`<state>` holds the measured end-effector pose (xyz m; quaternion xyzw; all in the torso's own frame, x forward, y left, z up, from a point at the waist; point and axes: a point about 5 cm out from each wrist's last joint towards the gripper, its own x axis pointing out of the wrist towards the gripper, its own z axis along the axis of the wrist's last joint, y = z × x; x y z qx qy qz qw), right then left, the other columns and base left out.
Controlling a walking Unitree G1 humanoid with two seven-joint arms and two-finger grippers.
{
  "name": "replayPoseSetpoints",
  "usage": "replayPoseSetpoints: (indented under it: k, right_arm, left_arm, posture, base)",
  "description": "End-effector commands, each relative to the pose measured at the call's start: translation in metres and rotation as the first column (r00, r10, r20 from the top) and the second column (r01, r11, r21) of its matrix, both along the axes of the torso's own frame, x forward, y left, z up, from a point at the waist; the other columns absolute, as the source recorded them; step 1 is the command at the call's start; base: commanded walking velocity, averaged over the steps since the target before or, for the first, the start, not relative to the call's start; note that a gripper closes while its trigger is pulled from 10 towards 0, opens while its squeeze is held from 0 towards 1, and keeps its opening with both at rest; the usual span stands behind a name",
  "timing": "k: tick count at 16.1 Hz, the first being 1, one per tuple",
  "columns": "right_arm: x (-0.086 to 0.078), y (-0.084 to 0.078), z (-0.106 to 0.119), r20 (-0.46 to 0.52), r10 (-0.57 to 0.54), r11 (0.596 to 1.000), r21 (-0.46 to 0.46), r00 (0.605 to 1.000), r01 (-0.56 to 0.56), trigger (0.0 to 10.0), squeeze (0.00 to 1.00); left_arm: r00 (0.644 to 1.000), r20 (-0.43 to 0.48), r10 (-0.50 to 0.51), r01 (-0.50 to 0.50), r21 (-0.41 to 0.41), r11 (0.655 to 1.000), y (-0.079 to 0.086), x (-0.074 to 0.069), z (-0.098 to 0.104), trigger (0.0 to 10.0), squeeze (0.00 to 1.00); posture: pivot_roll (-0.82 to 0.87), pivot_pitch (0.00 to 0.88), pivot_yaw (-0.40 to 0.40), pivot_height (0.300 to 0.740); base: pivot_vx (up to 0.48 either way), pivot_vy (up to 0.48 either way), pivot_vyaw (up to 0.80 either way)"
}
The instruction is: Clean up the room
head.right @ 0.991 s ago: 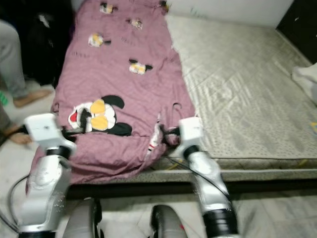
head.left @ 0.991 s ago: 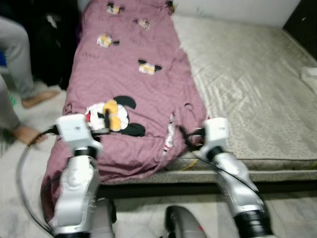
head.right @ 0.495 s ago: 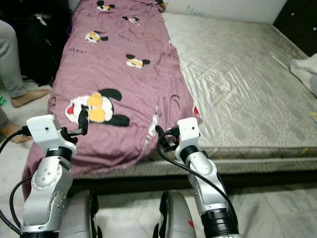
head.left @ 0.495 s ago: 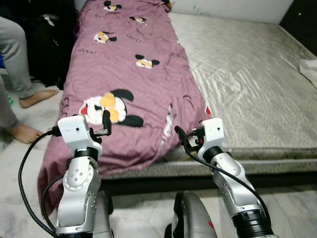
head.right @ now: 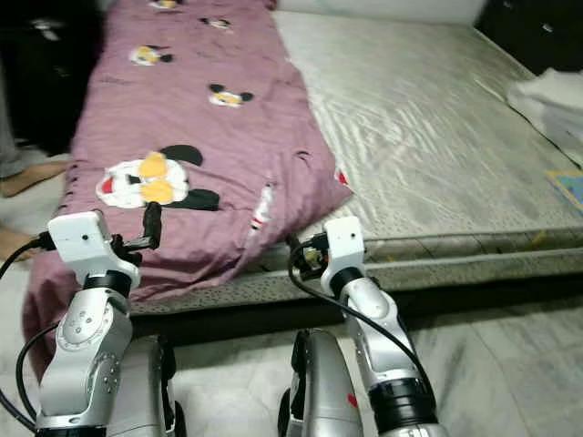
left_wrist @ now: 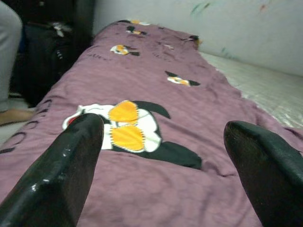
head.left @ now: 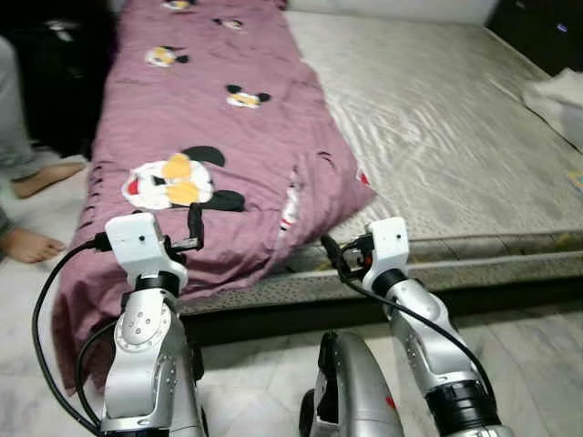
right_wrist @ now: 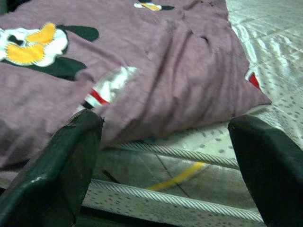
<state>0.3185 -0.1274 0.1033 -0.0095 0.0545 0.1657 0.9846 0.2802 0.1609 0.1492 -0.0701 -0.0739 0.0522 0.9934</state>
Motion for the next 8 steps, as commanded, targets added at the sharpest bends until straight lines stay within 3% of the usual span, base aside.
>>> replayPoseSetpoints:
  k: [1,5,8]
  right_arm:
    - [0.0021,-0.0002,0.0013,-0.002,0.001,1.000,-0.005,1.000,-0.001,10.0,0.00]
    - [0.0028,-0.0009,0.0015,0.001,0.002,1.000,-0.006,1.000,-0.002,10.0,0.00]
    - [0.0039,-0.0015,0.0014,0.001,0.003,1.000,-0.007,1.000,-0.003,10.0,0.00]
  left_arm:
    - [1.000,0.005,-0.008,0.008,0.001,1.000,-0.0018,-0.0020,-0.0003,10.0,0.00]
    - [1.000,-0.007,-0.019,0.019,-0.022,1.000,-0.0066,-0.0008,-0.0024,10.0,0.00]
    - [1.000,-0.004,-0.016,0.016,-0.022,1.000,-0.0062,-0.0006,-0.0033,10.0,0.00]
  posture:
    - [-0.02,0.162,-0.121,0.538]
    - [-0.03,0.158,-0.122,0.538]
    - [-0.03,0.155,-0.122,0.538]
  base:
    - [0.480,0.000,0.00]
    - [0.433,0.000,0.00]
    - [0.000,0.000,0.00]
